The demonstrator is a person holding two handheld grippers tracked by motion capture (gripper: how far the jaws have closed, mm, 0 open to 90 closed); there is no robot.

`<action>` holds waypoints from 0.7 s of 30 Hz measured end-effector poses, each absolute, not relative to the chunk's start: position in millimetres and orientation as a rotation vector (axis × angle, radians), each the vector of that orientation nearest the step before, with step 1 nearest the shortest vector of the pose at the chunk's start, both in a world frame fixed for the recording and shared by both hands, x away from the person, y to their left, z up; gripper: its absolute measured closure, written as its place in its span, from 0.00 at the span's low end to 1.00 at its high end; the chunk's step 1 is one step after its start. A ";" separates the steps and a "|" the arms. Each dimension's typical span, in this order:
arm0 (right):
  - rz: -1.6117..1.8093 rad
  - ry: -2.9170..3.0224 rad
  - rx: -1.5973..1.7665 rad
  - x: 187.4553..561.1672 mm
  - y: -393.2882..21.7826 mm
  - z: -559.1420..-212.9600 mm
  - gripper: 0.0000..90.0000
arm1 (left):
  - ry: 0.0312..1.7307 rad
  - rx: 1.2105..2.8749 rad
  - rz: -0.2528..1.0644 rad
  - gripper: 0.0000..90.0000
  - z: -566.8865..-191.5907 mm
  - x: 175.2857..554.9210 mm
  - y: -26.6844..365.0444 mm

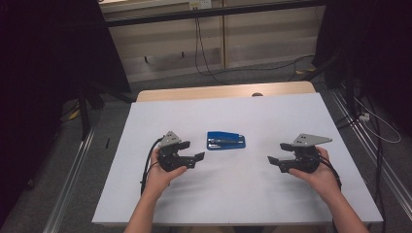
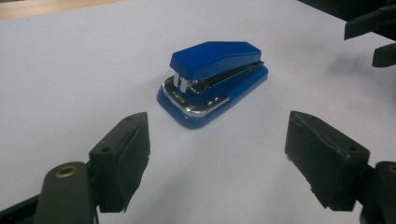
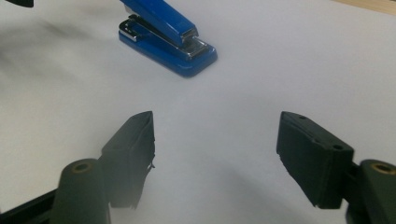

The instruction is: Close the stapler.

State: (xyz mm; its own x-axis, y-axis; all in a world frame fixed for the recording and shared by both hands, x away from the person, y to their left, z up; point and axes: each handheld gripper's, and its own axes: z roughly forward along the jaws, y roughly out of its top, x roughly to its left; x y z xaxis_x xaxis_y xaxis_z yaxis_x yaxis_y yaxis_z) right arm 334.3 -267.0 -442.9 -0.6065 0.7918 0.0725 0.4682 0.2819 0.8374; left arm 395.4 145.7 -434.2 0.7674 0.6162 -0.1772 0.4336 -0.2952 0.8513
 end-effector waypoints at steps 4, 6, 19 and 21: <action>1.229 2.206 1.121 327.4 -265.5 -442.6 0.27 | 0.805 1.955 0.250 0.21 -434.1 391.3 152.5; 1.235 2.206 1.118 323.7 -267.2 -442.1 0.26 | 0.812 1.943 0.253 0.20 -434.1 389.1 157.2; 1.212 2.186 1.139 308.1 -275.6 -445.2 0.20 | 0.842 1.954 0.279 0.14 -433.4 384.6 173.0; 1.215 2.177 1.143 304.9 -276.9 -446.5 0.20 | 0.847 1.951 0.281 0.13 -432.6 383.7 176.0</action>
